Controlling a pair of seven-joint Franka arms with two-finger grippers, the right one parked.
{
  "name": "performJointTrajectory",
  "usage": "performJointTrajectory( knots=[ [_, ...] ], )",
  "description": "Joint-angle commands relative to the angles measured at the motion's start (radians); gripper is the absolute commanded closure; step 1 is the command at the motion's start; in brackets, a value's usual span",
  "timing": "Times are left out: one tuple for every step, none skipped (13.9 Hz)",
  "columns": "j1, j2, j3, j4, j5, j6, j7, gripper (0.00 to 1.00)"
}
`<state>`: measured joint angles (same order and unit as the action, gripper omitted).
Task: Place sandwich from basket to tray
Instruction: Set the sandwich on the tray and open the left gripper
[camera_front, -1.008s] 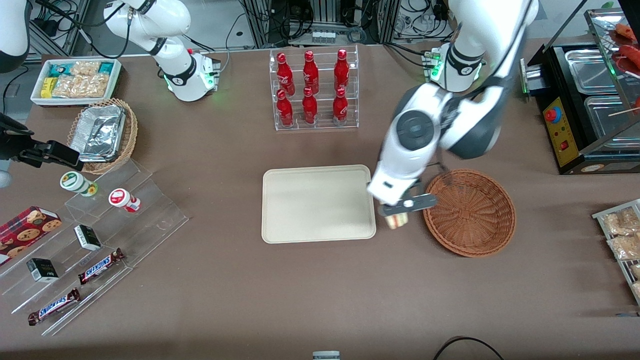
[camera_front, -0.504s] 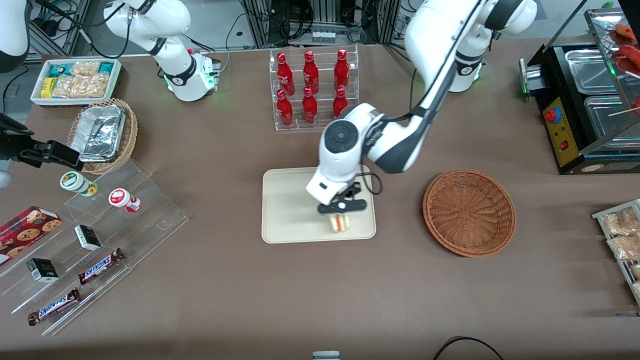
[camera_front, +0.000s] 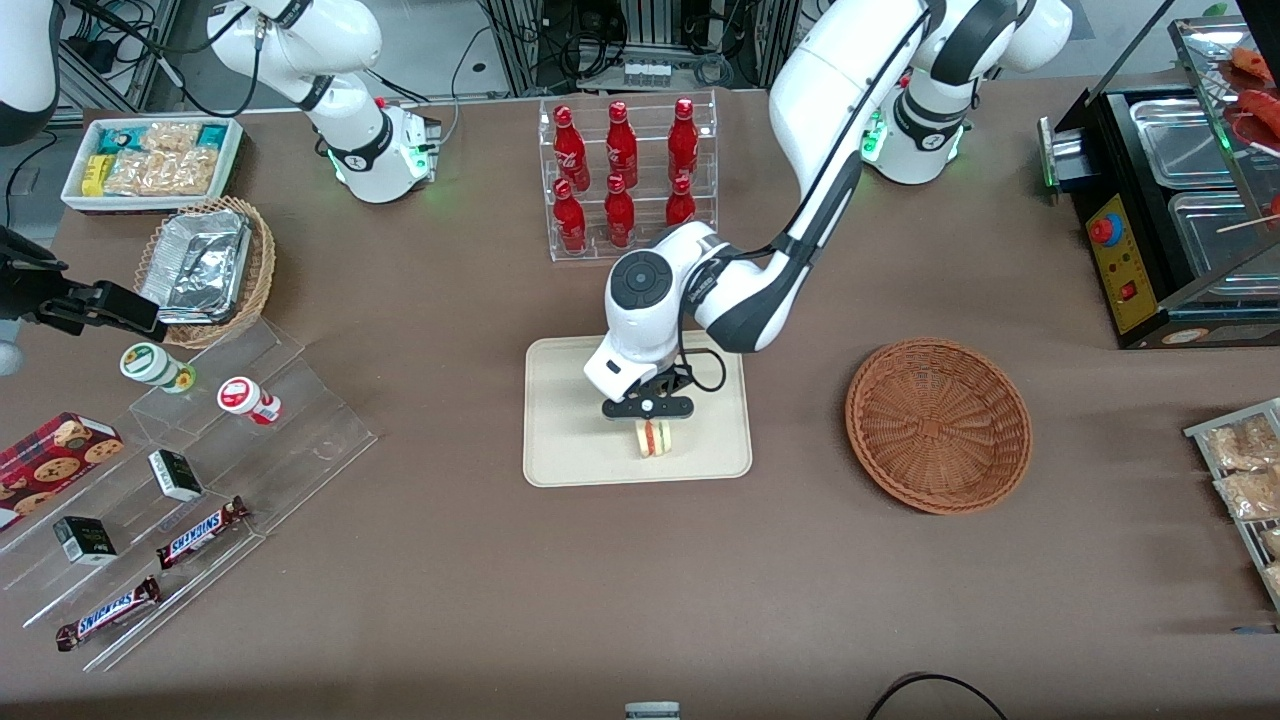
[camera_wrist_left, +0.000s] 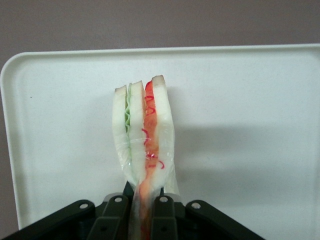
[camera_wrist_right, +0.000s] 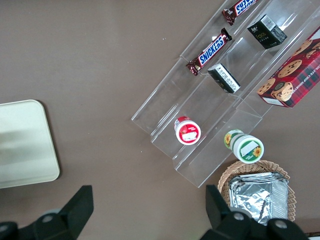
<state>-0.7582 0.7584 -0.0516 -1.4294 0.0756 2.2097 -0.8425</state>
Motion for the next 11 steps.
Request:
performJointTrajectory(
  knots=[
    [-0.026,0.021,0.013,0.035,0.015,0.004,0.017,1.0],
    [-0.027,0.022,0.012,0.035,0.015,0.004,0.019,1.0],
    [-0.032,0.027,0.012,0.035,0.015,0.004,0.023,1.0],
    [-0.038,0.032,0.012,0.033,0.015,0.004,0.025,1.0],
    [-0.039,0.032,0.012,0.032,0.015,0.004,0.028,1.0],
    [-0.04,0.032,0.012,0.03,0.015,0.004,0.051,1.0],
    [-0.04,0.032,0.012,0.029,0.013,0.004,0.072,1.0],
    [-0.04,0.035,0.012,0.027,0.013,0.004,0.074,1.0],
    [-0.044,0.039,0.012,0.026,0.013,0.004,0.074,1.0],
    [-0.053,0.041,0.012,0.026,0.013,0.004,0.074,0.94],
    [-0.053,0.042,0.012,0.026,0.013,0.004,0.069,0.43]
  ],
)
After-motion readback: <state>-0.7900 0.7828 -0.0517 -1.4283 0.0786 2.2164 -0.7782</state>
